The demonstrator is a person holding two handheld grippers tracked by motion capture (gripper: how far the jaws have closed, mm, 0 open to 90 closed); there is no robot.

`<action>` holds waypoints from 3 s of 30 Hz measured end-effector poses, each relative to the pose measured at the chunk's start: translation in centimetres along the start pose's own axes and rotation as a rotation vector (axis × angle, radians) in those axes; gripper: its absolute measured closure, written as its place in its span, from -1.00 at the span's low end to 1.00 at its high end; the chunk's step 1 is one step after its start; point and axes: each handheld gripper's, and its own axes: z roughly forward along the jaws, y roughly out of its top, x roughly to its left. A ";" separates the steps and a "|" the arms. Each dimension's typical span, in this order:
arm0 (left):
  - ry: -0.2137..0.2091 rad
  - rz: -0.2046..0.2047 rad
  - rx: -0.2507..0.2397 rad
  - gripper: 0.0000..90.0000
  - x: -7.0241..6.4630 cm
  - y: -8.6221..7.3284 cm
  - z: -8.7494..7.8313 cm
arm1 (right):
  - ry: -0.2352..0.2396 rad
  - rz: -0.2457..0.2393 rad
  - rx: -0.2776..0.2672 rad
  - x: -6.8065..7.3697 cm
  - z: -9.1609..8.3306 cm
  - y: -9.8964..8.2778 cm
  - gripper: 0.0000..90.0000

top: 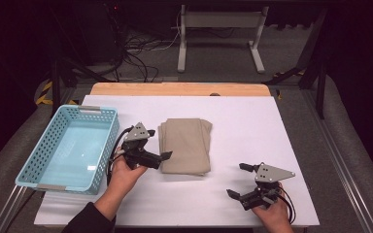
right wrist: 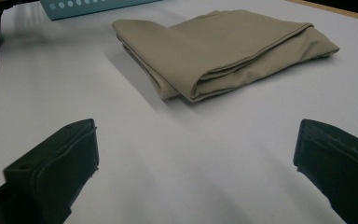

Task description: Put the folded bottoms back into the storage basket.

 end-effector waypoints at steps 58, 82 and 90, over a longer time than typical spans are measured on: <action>0.131 -0.081 0.170 -0.91 5.5 2.0 6.1 | 0.026 0.000 -0.006 0.0 -0.1 0.0 -0.99; 0.214 -0.149 0.312 -0.91 7.7 0.4 10.9 | 0.031 0.002 -0.005 -0.1 -0.1 -0.1 -0.99; 0.188 -0.185 0.295 -0.95 8.1 0.2 11.6 | 0.035 0.002 -0.006 -0.1 -0.1 -0.1 -0.99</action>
